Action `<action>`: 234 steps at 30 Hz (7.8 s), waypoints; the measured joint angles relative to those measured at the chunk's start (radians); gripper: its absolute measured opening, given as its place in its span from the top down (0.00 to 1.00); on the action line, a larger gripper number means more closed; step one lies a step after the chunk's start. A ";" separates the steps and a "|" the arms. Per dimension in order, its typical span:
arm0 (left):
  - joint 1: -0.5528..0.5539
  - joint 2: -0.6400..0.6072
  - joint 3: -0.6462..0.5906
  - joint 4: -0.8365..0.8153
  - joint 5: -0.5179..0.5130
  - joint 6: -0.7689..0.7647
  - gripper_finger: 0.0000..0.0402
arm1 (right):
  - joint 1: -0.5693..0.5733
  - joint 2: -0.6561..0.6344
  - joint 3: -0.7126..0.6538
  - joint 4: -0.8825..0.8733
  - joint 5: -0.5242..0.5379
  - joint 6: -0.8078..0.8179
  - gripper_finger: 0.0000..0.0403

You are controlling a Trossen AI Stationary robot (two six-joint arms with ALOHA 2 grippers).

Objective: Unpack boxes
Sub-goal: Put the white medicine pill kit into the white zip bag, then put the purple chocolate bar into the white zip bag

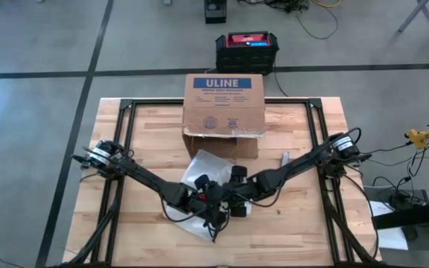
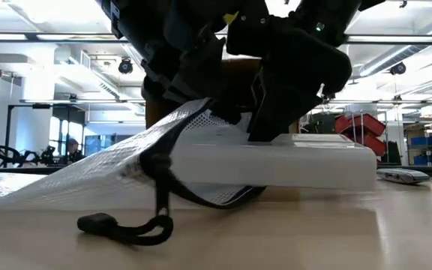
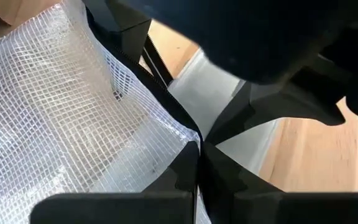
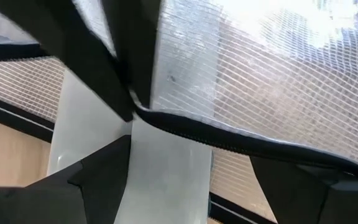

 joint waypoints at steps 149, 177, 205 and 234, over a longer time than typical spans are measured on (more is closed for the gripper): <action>-0.264 -0.116 -0.140 -0.682 0.074 -0.871 1.00 | -0.134 -0.232 -0.419 0.014 0.436 0.482 1.00; -0.268 -0.115 -0.140 -0.634 0.078 -0.874 1.00 | -0.414 -0.255 -0.626 0.461 0.586 0.429 0.89; -0.275 -0.116 -0.140 -0.609 0.107 -0.834 1.00 | -0.391 -0.202 -0.622 0.680 0.262 0.523 0.50; -0.253 -0.116 -0.140 -0.361 0.064 -0.690 1.00 | -0.292 -0.072 -0.494 0.520 0.373 0.382 0.93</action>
